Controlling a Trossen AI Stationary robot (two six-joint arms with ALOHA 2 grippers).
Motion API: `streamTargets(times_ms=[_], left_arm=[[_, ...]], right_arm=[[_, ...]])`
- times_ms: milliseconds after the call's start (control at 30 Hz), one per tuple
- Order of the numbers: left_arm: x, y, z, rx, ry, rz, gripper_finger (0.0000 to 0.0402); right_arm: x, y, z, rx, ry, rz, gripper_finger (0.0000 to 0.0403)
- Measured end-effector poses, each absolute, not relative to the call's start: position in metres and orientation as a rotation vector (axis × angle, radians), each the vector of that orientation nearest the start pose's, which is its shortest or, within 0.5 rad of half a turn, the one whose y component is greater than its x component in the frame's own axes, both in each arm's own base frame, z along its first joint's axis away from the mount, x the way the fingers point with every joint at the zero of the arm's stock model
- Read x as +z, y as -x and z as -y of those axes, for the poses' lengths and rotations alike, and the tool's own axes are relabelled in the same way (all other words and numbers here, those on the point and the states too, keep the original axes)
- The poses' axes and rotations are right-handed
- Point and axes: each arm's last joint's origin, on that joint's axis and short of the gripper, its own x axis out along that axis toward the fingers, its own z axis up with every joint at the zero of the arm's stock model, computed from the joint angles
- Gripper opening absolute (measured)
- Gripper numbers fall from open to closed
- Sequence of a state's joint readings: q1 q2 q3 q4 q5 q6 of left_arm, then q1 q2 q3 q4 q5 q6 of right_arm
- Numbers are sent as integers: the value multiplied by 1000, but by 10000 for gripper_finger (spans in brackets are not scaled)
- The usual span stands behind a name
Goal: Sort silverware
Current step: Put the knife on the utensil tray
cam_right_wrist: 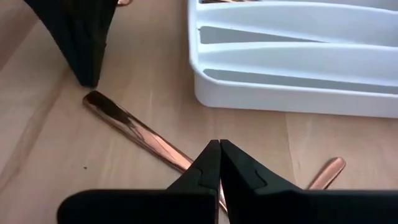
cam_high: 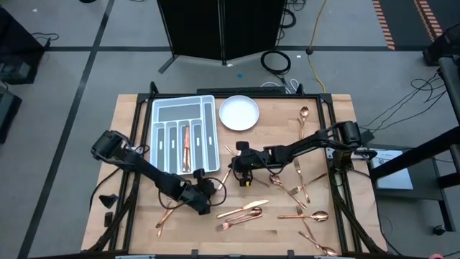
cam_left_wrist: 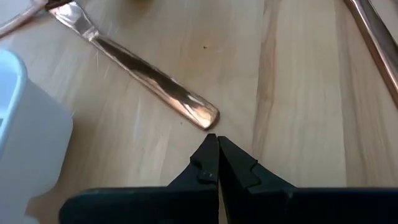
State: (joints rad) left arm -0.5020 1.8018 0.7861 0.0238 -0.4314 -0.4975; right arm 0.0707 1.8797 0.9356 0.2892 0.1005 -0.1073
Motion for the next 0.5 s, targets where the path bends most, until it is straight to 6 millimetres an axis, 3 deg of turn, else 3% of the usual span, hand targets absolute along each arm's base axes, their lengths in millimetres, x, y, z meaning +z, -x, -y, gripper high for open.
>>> streamTargets(times_ms=[233, 500], left_arm=[[116, -278, 140, 159, 21, -824, 0], [117, -289, 133, 164, -5, -760, 0]], right_arm=[[134, -368, -23, 8, 165, -653, 0], [134, -368, -23, 8, 167, -653, 0]])
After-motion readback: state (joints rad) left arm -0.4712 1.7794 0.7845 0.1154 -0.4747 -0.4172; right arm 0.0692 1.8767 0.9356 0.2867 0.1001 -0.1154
